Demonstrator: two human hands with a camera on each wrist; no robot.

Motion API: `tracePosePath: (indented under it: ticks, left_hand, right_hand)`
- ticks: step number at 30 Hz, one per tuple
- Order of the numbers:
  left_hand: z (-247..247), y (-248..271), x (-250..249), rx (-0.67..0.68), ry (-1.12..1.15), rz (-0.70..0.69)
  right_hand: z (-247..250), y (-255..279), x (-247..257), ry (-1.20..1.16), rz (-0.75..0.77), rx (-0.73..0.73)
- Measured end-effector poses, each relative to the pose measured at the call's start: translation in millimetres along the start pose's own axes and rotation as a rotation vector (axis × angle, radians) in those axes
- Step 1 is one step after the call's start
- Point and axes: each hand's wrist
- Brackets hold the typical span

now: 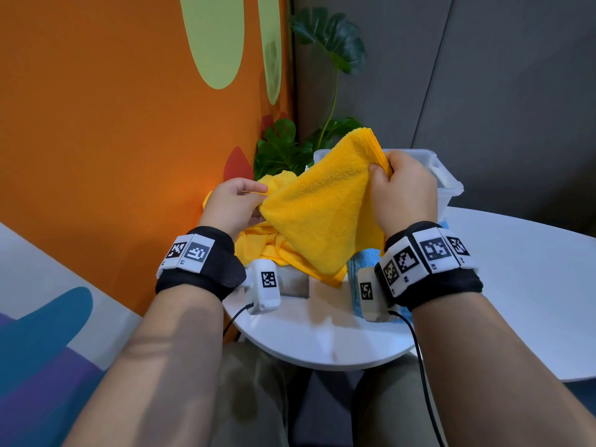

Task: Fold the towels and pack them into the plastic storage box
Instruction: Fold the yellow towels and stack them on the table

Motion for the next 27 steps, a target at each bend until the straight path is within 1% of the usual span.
tracePosePath:
  ticks: [5, 9, 11, 13, 16, 18, 20, 23, 25, 27]
  left_hand:
    - [0, 0, 0, 0.001, -0.055, -0.015]
    - [-3, 4, -7, 0.013, 0.045, 0.048]
    - [-2, 4, -5, 0.023, 0.037, 0.039]
    - [2, 0, -1, 0.015, -0.032, 0.023]
    - [6, -5, 3, -0.034, -0.22, 0.02]
    - [6, -3, -2, -0.045, -0.335, -0.032]
    - [2, 1, -11, -0.003, -0.401, -0.133]
    - [-8, 10, -27, 0.126, -0.406, -0.276]
    - [-15, 15, -35, 0.24, -0.401, -0.331]
    - [-21, 19, -41, 0.313, -0.442, -0.353]
  right_hand:
    - [-1, 1, 1, 0.008, -0.001, 0.015]
    - [-1, 1, 2, 0.0, -0.001, 0.014]
    - [0, 0, 2, -0.006, 0.011, 0.015]
    - [2, 0, 2, -0.006, 0.027, 0.021]
    - [4, 0, 3, 0.005, 0.045, 0.047]
    - [4, 0, 4, 0.019, 0.063, 0.082]
    - [4, 1, 7, 0.033, 0.08, 0.128]
    - [1, 2, 12, 0.045, 0.121, 0.19]
    - [-2, 3, 13, 0.042, 0.171, 0.22]
    - [-4, 4, 13, 0.034, 0.216, 0.249]
Point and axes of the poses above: each hand's wrist, its own y-axis away from the middle knuckle, its own z-axis out of the back of the hand, x = y × z
